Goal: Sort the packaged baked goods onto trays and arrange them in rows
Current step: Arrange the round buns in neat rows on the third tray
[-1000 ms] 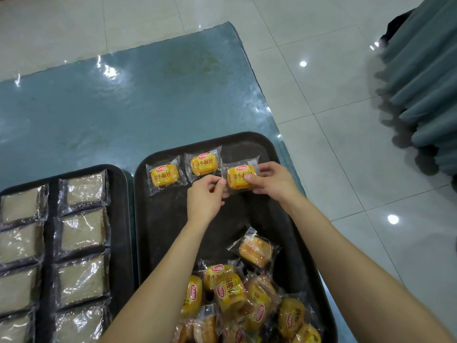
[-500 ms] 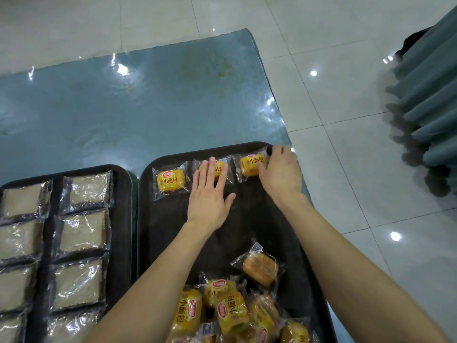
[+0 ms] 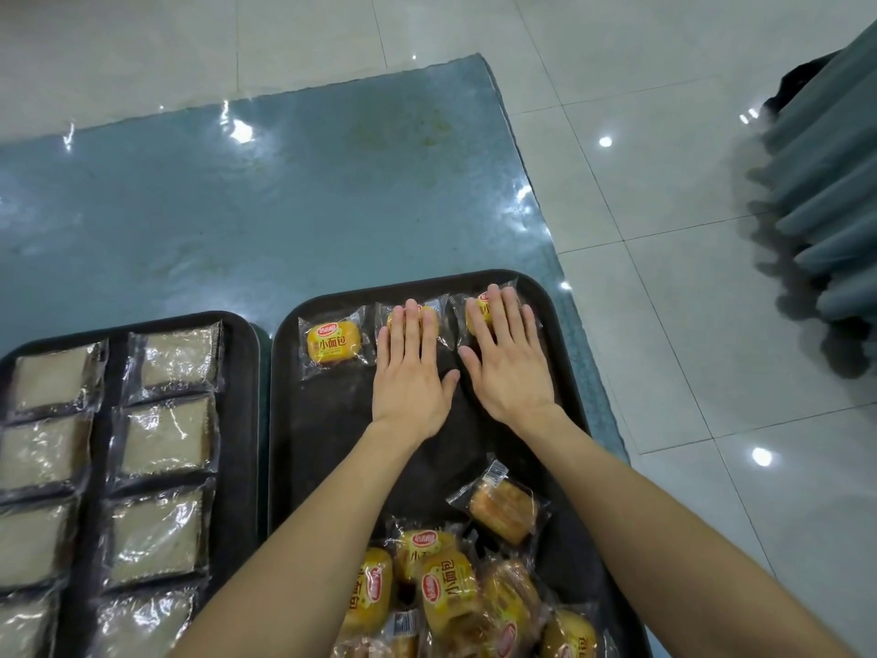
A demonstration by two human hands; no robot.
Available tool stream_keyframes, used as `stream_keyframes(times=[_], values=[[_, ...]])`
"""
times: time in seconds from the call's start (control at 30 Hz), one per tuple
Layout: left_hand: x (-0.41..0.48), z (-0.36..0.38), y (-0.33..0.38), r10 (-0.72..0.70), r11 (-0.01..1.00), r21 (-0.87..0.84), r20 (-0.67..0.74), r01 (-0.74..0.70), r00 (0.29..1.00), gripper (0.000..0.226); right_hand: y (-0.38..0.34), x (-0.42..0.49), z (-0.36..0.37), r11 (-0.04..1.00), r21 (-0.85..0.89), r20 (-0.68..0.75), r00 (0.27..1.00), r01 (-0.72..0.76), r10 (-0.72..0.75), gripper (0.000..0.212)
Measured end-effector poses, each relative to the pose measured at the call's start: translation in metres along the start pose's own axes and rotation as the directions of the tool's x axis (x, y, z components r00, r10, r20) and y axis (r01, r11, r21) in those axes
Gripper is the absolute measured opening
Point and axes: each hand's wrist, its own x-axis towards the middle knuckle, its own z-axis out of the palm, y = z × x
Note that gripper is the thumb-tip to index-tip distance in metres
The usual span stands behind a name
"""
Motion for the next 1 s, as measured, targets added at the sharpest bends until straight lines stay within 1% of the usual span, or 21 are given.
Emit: stream_keyframes(times=[0.07,0.13,0.2,0.23,0.27,0.33,0.37,0.4,0.5,0.57,0.63,0.67,0.73,0.77,0.8,0.83,0.87,0.9,0.93,0.97,1.0], values=[[0.002,-0.006,0.0,0.004,1.0,-0.005,0.027,-0.004,1.0,0.095,-0.003,0.0,-0.01,1.0,0.018,-0.008,1.0,-0.025,0.025,0.069],[-0.003,-0.017,-0.002,0.015,0.999,-0.035,0.012,-0.015,1.0,0.093,-0.008,-0.008,-0.028,0.991,0.123,-0.058,0.997,-0.044,0.051,0.062],[-0.016,-0.028,-0.003,0.037,0.997,-0.068,-0.05,-0.04,0.998,0.085,-0.012,-0.026,-0.05,0.964,0.26,-0.102,0.992,-0.044,0.073,0.039],[-0.026,-0.033,-0.003,0.046,0.995,-0.086,-0.075,-0.052,0.996,0.076,-0.014,-0.039,-0.061,0.954,0.296,-0.075,0.994,-0.058,0.084,0.027],[-0.038,-0.037,-0.004,0.046,0.992,-0.112,-0.083,-0.055,0.996,0.066,-0.014,-0.052,-0.071,0.947,0.309,0.008,0.996,-0.09,0.091,0.022],[-0.068,-0.04,-0.011,0.021,0.988,-0.151,-0.067,-0.031,0.998,0.047,-0.013,-0.081,-0.081,0.934,0.311,0.24,0.965,-0.177,0.103,0.035],[-0.084,-0.037,-0.017,0.006,0.988,-0.156,-0.057,-0.015,0.998,0.038,-0.012,-0.096,-0.083,0.926,0.309,0.329,0.938,-0.215,0.108,0.047],[-0.1,-0.034,-0.023,-0.012,0.987,-0.158,-0.048,0.004,0.999,0.031,-0.013,-0.11,-0.082,0.921,0.306,0.376,0.92,-0.24,0.115,0.057],[-0.137,-0.023,-0.038,-0.105,0.974,-0.203,-0.005,0.102,0.994,0.028,-0.026,-0.138,-0.076,0.95,0.227,0.414,0.904,-0.213,0.104,0.082],[-0.149,-0.02,-0.043,-0.141,0.954,-0.26,0.043,0.147,0.989,0.032,-0.038,-0.142,-0.069,0.973,0.146,0.428,0.898,-0.176,0.098,0.089],[-0.154,-0.022,-0.044,-0.128,0.939,-0.308,0.098,0.153,0.987,0.034,-0.047,-0.138,-0.068,0.979,0.115,0.413,0.904,-0.17,0.109,0.083],[-0.154,-0.024,-0.045,-0.115,0.929,-0.337,0.126,0.152,0.985,0.035,-0.05,-0.134,-0.07,0.973,0.138,0.395,0.911,-0.188,0.12,0.078],[-0.153,-0.03,-0.05,-0.103,0.882,-0.438,0.177,0.173,0.979,0.031,-0.056,-0.126,-0.08,0.909,0.3,0.353,0.919,-0.29,0.177,0.074],[-0.152,-0.035,-0.053,-0.118,0.835,-0.512,0.187,0.199,0.975,0.028,-0.06,-0.122,-0.087,0.831,0.428,0.35,0.913,-0.354,0.209,0.075],[-0.152,-0.042,-0.056,-0.156,0.758,-0.604,0.197,0.245,0.968,0.026,-0.064,-0.119,-0.093,0.729,0.554,0.351,0.907,-0.403,0.234,0.075],[-0.151,-0.049,-0.057,-0.205,0.632,-0.711,0.228,0.306,0.952,0.026,-0.069,-0.115,-0.098,0.612,0.665,0.351,0.902,-0.428,0.25,0.072],[-0.151,-0.057,-0.056,-0.235,0.447,-0.813,0.294,0.371,0.927,0.029,-0.076,-0.112,-0.102,0.473,0.765,0.359,0.9,-0.436,0.249,0.067],[-0.15,-0.065,-0.056,-0.219,0.219,-0.877,0.383,0.428,0.897,0.035,-0.083,-0.109,-0.106,0.311,0.846,0.378,0.898,-0.433,0.223,0.062],[-0.149,-0.073,-0.056,-0.154,0.004,-0.882,0.465,0.471,0.872,0.04,-0.091,-0.107,-0.108,0.144,0.89,0.406,0.896,-0.432,0.181,0.058],[-0.15,-0.079,-0.057,-0.077,-0.157,-0.859,0.502,0.487,0.861,0.042,-0.099,-0.106,-0.11,0.024,0.899,0.431,0.894,-0.437,0.123,0.055],[-0.151,-0.083,-0.059,-0.03,-0.25,-0.843,0.498,0.476,0.867,0.04,-0.107,-0.106,-0.11,-0.007,0.897,0.442,0.893,-0.443,0.084,0.053]])
